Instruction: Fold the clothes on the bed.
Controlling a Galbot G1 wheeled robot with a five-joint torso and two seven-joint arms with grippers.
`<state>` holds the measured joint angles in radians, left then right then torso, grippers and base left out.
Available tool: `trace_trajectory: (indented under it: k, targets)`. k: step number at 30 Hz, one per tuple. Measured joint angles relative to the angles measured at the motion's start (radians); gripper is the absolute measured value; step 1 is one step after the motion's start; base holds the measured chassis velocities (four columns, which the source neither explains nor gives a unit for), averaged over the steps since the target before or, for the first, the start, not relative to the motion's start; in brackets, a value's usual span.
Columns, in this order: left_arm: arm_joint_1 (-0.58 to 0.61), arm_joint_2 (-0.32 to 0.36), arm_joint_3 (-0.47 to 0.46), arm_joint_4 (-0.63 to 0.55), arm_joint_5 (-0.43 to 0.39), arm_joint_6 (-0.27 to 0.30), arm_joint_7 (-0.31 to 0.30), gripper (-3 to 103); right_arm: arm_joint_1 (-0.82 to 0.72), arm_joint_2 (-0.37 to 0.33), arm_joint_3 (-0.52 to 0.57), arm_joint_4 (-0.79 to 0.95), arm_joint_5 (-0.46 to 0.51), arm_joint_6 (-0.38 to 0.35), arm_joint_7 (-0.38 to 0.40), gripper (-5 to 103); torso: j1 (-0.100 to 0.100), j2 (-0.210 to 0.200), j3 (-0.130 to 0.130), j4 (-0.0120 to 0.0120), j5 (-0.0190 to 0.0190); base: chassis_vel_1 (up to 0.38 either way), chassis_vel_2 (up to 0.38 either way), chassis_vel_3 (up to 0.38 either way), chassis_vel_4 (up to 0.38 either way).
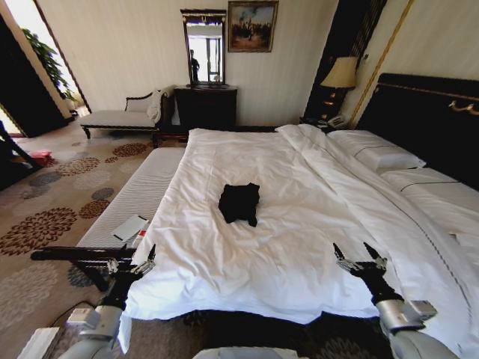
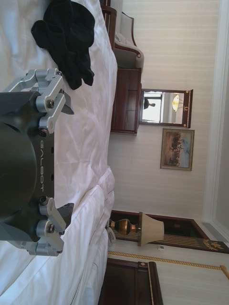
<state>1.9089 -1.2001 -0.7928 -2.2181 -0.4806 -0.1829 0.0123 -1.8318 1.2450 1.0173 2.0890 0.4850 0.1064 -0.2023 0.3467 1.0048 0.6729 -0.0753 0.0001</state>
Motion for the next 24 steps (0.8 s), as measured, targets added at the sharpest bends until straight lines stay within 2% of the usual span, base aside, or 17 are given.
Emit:
trace_trajectory:
  k: [24]
  targets:
    - [0.000, -0.003, -0.002, -0.002, -0.001, -0.001, 0.000, 100, -0.003, 0.005, 0.009, -0.007, 0.008, 0.020, -0.014, 100, 0.000, 0.000, 0.000, -0.0001, -0.0001, 0.000, 0.000, 0.000, 0.000]
